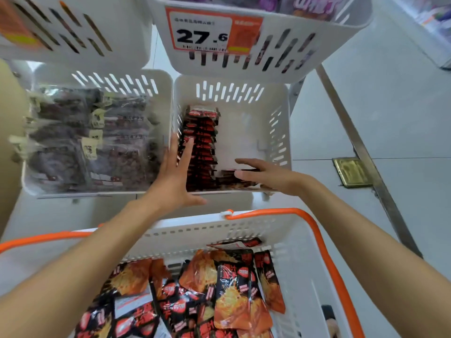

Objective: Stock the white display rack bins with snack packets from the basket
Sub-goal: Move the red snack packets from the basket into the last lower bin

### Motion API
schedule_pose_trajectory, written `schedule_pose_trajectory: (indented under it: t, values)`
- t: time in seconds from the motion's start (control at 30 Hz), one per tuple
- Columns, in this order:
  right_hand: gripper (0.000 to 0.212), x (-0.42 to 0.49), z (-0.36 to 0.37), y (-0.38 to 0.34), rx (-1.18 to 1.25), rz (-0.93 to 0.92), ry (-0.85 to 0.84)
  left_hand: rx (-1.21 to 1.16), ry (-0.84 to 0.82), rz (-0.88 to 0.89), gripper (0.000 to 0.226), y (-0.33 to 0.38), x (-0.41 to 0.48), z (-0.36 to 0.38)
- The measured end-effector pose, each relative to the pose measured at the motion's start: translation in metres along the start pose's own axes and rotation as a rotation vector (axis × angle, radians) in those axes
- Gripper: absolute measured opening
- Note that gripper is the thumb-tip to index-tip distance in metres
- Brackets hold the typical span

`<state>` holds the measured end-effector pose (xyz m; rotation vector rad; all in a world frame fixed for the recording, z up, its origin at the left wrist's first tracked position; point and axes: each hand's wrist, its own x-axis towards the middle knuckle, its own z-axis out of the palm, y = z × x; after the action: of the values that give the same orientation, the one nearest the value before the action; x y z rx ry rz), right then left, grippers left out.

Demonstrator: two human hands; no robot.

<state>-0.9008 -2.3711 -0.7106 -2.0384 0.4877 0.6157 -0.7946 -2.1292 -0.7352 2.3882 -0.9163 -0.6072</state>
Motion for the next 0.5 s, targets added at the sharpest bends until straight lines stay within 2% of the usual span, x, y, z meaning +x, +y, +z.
schedule_pose_trajectory:
  t: [0.03, 0.13, 0.23, 0.33, 0.43, 0.5]
  values:
    - [0.068, 0.003, 0.001, -0.004, -0.047, 0.007, -0.036, -0.009, 0.003, -0.001, 0.141, -0.001, 0.0, 0.001]
    - [0.055, 0.014, 0.009, -0.015, -0.217, -0.025, -0.125, -0.014, 0.013, 0.008, 0.14, -0.001, 0.001, 0.001]
    - [0.047, 0.014, 0.013, -0.019, -0.312, -0.088, -0.033, -0.036, 0.004, 0.008, 0.139, -0.003, 0.001, 0.0]
    - [0.051, 0.01, 0.012, -0.006, -0.301, -0.089, 0.015, -0.048, 0.009, 0.005, 0.136, -0.004, 0.0, 0.0]
    - [0.073, 0.004, 0.009, 0.002, -0.229, -0.076, 0.024, -0.042, 0.008, -0.011, 0.135, -0.004, 0.0, 0.001]
    - [0.067, 0.006, 0.008, 0.003, -0.174, -0.097, 0.074, -0.041, 0.008, -0.015, 0.135, -0.004, 0.0, 0.001]
